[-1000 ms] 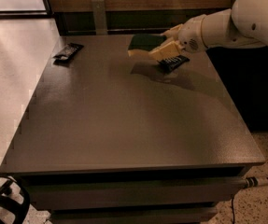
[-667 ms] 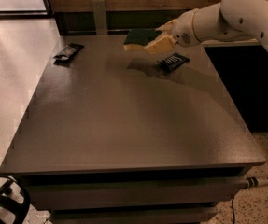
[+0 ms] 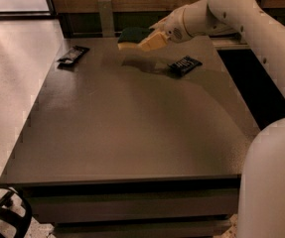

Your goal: Move sponge near rxbar chocolate

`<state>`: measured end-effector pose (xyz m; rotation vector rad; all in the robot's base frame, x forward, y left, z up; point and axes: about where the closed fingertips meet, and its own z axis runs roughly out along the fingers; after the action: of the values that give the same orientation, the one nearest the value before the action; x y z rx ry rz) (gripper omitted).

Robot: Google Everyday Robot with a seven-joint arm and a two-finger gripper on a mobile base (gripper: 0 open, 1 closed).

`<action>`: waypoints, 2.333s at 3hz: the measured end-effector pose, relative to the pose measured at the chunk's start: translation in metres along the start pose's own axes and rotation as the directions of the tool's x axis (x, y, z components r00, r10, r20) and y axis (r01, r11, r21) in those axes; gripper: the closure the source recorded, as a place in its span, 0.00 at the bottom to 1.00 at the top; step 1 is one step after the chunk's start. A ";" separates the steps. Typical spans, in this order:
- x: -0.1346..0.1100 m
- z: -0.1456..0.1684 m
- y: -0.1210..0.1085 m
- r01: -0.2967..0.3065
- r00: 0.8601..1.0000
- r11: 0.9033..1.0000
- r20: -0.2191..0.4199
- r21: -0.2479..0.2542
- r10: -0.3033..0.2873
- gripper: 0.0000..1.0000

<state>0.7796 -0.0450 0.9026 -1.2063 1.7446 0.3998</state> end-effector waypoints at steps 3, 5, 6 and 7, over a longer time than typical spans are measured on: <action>-0.020 0.103 0.029 0.033 0.999 0.992 0.013 -0.118 -0.032 1.00; -0.033 0.144 0.037 0.081 0.997 0.980 0.001 -0.183 -0.082 1.00; -0.038 0.144 0.034 0.086 0.996 0.979 0.008 -0.182 -0.086 0.82; -0.037 0.147 0.037 0.086 0.996 0.979 0.007 -0.187 -0.086 0.59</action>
Offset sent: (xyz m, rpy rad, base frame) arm 0.0355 0.0987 -0.0448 0.0086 0.0318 0.1273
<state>0.8263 0.0952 0.8514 -1.4105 1.6776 0.5216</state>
